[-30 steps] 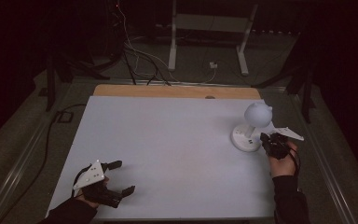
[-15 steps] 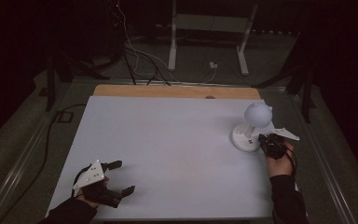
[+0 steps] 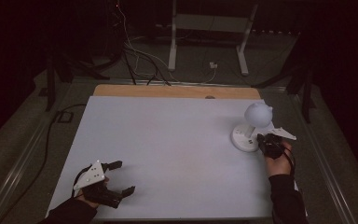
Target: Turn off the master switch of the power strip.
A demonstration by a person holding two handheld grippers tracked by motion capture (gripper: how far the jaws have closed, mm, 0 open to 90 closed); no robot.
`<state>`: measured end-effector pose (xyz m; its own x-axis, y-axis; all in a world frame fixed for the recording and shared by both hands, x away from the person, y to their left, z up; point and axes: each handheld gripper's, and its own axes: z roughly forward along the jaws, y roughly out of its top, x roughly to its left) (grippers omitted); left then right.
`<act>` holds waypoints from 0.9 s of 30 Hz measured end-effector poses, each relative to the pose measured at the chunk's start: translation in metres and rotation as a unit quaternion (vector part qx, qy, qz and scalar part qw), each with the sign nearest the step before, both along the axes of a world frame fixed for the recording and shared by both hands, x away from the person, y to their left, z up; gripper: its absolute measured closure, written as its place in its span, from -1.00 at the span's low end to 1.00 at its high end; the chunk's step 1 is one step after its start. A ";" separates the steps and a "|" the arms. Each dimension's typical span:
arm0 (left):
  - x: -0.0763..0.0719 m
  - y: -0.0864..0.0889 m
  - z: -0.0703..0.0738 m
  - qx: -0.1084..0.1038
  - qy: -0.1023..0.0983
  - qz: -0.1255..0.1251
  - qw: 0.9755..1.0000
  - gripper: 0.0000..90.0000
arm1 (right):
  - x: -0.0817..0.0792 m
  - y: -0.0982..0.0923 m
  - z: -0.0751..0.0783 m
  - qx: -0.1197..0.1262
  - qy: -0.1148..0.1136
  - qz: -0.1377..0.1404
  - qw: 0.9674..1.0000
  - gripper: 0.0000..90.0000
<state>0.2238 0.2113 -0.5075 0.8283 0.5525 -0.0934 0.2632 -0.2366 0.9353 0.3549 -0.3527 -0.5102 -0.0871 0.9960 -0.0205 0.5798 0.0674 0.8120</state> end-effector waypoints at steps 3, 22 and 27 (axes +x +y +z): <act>0.000 -0.001 0.000 0.000 0.000 0.000 1.000 -0.99 | 0.000 0.001 -0.001 -0.008 -0.004 0.000 1.000 0.99; -0.002 0.001 0.001 -0.001 -0.002 -0.003 1.000 -0.99 | 0.002 0.008 0.000 -0.033 0.008 -0.005 0.999 1.00; -0.001 0.001 0.001 0.000 -0.002 -0.002 1.000 -0.99 | 0.001 0.009 0.000 -0.041 0.004 -0.002 0.999 0.99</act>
